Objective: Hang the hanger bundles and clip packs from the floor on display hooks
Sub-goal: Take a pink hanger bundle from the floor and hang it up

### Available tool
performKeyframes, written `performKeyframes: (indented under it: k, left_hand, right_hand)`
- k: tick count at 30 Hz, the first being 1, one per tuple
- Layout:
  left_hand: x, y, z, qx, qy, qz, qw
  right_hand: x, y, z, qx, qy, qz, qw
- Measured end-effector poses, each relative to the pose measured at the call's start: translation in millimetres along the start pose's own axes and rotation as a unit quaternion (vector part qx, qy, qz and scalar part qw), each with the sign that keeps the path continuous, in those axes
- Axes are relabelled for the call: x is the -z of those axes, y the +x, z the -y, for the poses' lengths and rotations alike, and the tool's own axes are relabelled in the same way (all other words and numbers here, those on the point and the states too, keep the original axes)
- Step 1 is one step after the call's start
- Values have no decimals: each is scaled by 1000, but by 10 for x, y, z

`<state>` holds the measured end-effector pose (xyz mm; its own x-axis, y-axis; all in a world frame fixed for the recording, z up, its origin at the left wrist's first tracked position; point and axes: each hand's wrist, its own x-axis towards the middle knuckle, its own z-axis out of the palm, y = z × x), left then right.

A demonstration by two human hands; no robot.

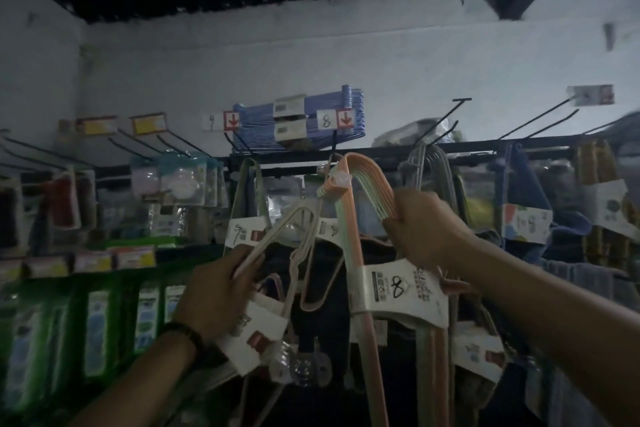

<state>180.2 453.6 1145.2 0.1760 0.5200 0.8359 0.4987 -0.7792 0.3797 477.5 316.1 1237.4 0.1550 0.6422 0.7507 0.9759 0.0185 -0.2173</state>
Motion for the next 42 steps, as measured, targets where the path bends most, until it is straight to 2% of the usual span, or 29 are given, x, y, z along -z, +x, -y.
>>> performKeyframes:
  k: [5, 10, 14, 20, 24, 29, 32, 35, 42]
  left_hand:
    - [170, 182, 107, -75, 3, 49, 996]
    - [132, 406, -203, -100, -24, 148, 984]
    - [41, 543, -353, -102, -50, 176, 978]
    - [-125, 748, -359, -120, -56, 166, 977]
    - [-240, 864, -389, -104, -54, 154, 981]
    - [-382, 961, -271, -85, -53, 152, 983]
    - [-449, 972, -189, -83, -41, 131, 987]
    - [-458, 936, -126, -44, -40, 94, 994]
    - [-494, 865, -28, 4, -32, 38, 999]
  right_hand:
    - [-147, 459, 192, -30, -65, 22, 997]
    - [-208, 877, 400, -41, -87, -6, 995]
    - [-227, 1097, 494, -43, -80, -33, 995]
    - [-401, 1221, 450, -11, -70, -127, 989]
    - [-396, 1323, 398, -4, -61, -155, 986]
    - [-560, 1484, 272, -33, -22, -127, 991]
    - [-736, 1629, 179, -45, -15, -122, 991]
    - [-914, 1815, 111, -58, 1, -115, 992]
    - [-1326, 2135, 30, -76, 15, -6, 997]
